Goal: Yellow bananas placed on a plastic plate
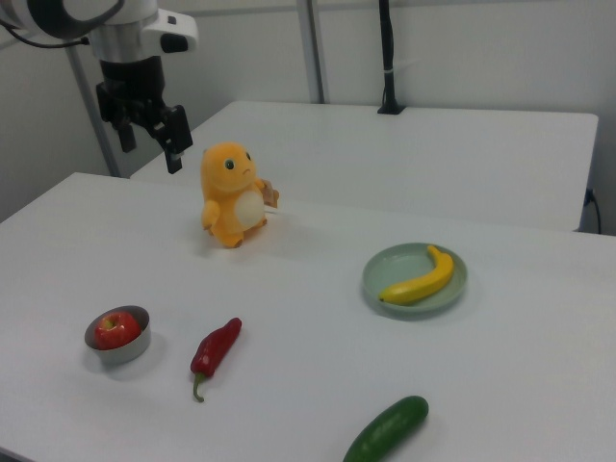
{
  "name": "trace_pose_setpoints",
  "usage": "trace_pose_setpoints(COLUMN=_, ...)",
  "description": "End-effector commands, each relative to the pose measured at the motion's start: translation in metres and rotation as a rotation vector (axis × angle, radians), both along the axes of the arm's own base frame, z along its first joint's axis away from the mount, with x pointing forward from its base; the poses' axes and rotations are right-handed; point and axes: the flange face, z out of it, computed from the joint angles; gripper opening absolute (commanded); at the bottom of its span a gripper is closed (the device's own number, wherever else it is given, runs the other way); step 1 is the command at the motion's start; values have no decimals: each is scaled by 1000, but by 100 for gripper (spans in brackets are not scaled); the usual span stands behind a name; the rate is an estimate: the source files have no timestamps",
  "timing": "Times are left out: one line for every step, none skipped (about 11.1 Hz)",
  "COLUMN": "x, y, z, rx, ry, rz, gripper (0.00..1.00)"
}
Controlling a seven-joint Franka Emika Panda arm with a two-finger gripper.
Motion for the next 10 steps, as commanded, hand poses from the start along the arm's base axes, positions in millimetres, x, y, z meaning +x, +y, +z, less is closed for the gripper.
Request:
trace_pose_setpoints(x=-2, y=14, z=-9, rx=-39, ry=-12, rz=37, gripper=100)
trace_pose_setpoints(x=5, y=14, z=-13, rx=-44, ry=-59, rz=64, gripper=100)
trace_pose_setpoints(x=12, y=12, z=-17, rx=-49, ry=-99, rz=94, gripper=100)
trace_pose_setpoints(x=20, y=12, z=-19, rx=-53, ry=-132, rz=93, gripper=100)
trace_pose_setpoints(x=25, y=10, z=-23, rx=-66, ry=-144, rz=102, gripper=100)
trace_pose_setpoints(x=28, y=7, z=-25, rx=-84, ry=-156, rz=138, gripper=100)
trace_pose_setpoints(x=29, y=6, z=-29, rx=-88, ry=-148, rz=158, gripper=100)
trace_pose_setpoints(x=29, y=5, z=-29, rx=-87, ry=-143, rz=166, gripper=100)
trace_pose_setpoints(x=28, y=5, z=-30, rx=-90, ry=-139, rz=179, gripper=100)
trace_pose_setpoints(x=28, y=6, z=-31, rx=-92, ry=-141, rz=205, gripper=100)
